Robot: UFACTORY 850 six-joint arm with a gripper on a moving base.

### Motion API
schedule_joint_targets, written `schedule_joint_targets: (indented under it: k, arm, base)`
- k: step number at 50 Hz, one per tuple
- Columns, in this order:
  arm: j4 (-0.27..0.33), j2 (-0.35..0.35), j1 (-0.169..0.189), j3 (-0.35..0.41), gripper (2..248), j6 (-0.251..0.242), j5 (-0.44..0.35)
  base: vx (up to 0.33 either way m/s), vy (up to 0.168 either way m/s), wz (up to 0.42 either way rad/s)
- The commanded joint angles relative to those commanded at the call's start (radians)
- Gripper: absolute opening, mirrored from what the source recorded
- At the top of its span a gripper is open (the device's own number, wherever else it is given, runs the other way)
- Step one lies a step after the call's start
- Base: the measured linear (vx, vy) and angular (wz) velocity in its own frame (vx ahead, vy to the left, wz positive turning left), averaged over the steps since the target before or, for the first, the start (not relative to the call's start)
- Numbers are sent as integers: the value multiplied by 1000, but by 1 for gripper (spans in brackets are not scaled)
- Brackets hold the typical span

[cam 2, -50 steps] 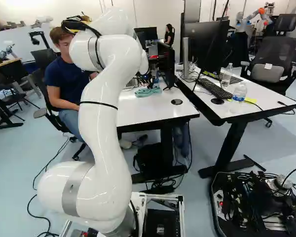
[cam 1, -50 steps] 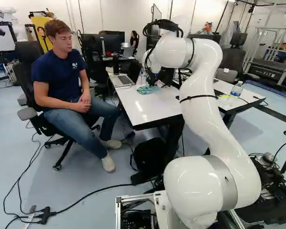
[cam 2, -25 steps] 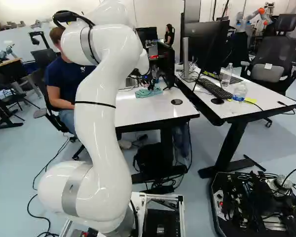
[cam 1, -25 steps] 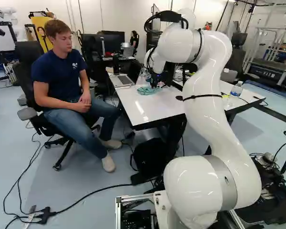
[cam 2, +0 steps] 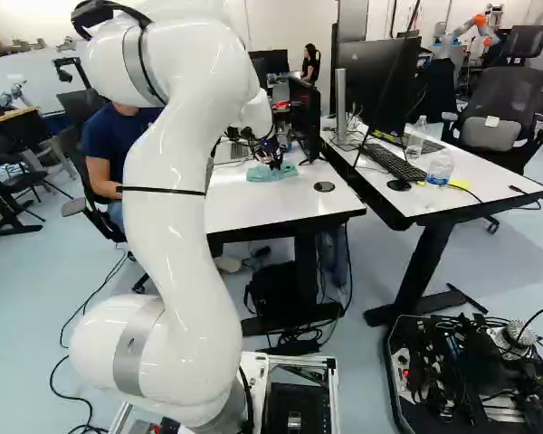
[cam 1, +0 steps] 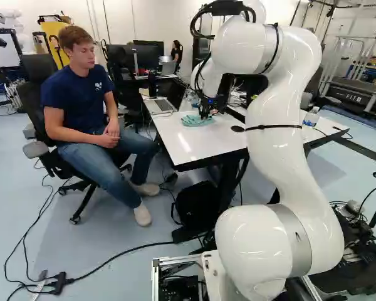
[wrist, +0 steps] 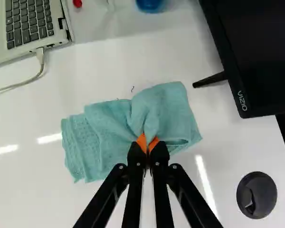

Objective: Clean the table with the green towel

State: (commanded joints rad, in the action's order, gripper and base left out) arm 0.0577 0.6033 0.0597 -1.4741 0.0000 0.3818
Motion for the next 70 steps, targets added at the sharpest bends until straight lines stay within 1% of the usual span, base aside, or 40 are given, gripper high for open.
schedule_joint_targets:
  k: [29, 44, 52, 70]
  arm:
    - [0, -121, 5, 167, 25, 0, 0]
    - [0, -176, 8, 240, 25, 0, 0]
    - [0, -164, 7, 224, 25, 0, 0]
    - [0, -95, -5, 132, 25, 0, 0]
  base:
    - [0, 0, 0]
    - [0, 0, 0]
    - [0, 0, 0]
    - [0, 0, 0]
